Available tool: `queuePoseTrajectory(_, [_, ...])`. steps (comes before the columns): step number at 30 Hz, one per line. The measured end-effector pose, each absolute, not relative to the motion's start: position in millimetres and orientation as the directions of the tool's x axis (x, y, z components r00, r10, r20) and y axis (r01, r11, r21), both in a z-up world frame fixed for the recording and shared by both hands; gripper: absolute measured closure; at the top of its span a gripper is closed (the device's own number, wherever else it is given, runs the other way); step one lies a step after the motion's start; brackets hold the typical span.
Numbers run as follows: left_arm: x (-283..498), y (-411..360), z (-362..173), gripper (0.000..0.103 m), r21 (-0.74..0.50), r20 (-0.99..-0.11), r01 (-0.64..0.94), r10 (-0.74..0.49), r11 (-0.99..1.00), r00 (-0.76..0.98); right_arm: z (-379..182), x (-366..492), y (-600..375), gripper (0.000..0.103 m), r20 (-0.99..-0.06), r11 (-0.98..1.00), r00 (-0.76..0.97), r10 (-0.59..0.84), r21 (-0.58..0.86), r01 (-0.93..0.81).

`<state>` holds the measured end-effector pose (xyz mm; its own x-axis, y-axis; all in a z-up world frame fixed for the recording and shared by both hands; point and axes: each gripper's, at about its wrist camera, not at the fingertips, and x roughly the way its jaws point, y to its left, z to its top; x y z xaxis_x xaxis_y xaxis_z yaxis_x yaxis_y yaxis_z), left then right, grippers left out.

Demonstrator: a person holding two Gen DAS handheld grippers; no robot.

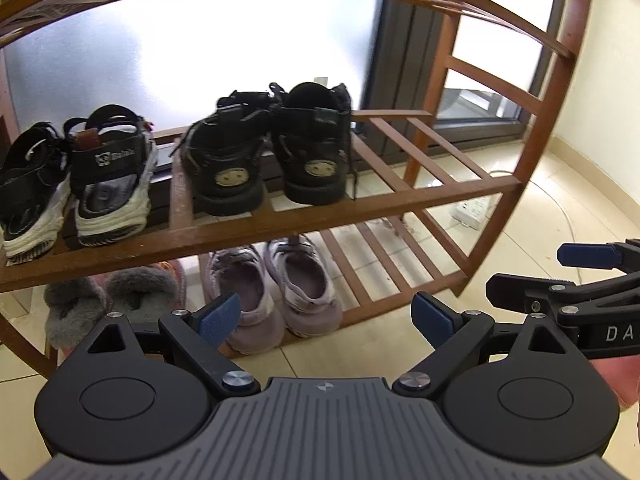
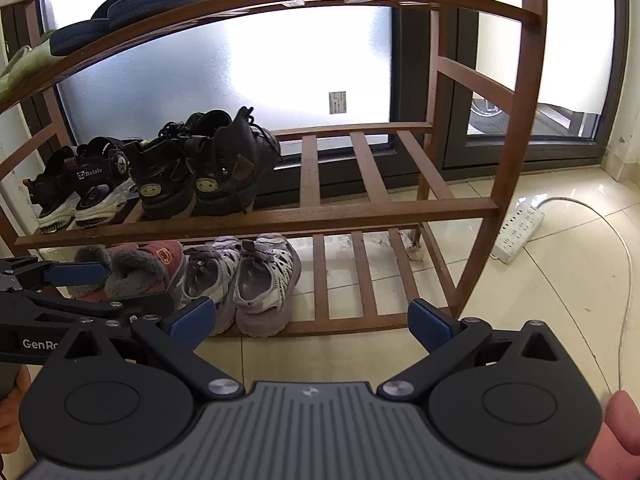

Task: Organize scattered shoes

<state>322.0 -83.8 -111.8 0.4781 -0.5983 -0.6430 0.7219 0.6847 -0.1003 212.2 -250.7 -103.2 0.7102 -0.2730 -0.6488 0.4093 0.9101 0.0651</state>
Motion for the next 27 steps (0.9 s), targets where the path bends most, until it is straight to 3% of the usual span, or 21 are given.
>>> queuePoseTrajectory(13, [290.9, -92.9, -115.0, 0.009, -0.089, -0.661, 0.778, -0.622, 0.621, 0.421, -113.0, 141.9, -279.4, 0.000, -0.667, 0.856, 0.656, -0.352, 0.054, 0.514])
queuePoseTrajectory(27, [225.2, -140.0, -139.2, 0.009, -0.021, -0.702, 0.893, -0.643, 0.450, 0.307, -147.3, 15.3, -333.8, 0.000, -0.721, 0.713, 0.479, -0.501, -0.030, 0.701])
